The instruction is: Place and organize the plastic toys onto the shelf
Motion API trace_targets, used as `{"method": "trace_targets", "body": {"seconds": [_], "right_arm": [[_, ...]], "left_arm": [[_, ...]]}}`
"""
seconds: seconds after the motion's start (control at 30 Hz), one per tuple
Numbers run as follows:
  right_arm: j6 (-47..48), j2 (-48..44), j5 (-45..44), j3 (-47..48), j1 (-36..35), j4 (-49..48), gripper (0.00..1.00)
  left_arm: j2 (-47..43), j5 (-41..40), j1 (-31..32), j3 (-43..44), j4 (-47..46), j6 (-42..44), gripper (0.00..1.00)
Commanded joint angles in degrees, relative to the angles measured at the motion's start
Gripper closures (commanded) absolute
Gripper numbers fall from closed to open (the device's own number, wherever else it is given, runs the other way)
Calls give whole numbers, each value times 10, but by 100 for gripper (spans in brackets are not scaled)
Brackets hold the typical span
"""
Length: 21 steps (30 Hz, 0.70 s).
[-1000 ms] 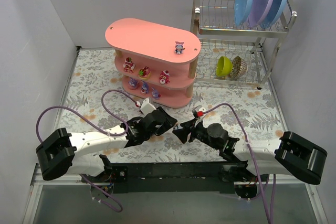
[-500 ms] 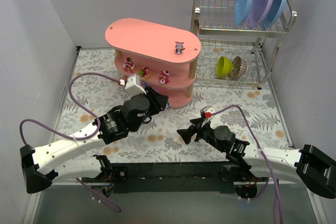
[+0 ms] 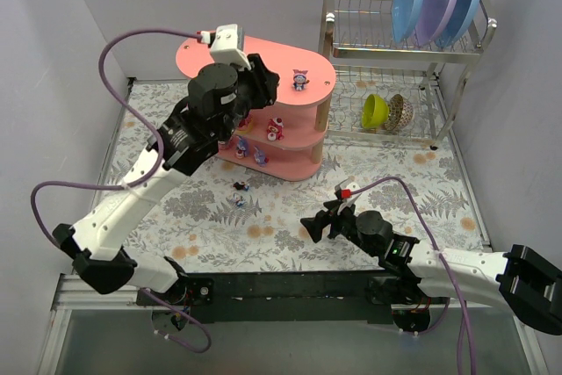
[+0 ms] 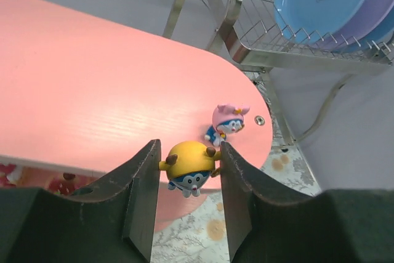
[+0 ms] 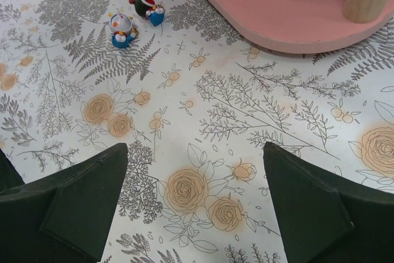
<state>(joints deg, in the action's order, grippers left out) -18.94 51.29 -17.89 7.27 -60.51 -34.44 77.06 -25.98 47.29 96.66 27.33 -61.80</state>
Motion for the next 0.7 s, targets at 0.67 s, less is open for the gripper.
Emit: {"method": "trace_targets", "body": {"seconds": [0.67], "right_arm": [[18, -29, -12, -4, -2, 13, 2]], "left_arm": [[93, 156, -105, 79, 1, 137, 98]]}}
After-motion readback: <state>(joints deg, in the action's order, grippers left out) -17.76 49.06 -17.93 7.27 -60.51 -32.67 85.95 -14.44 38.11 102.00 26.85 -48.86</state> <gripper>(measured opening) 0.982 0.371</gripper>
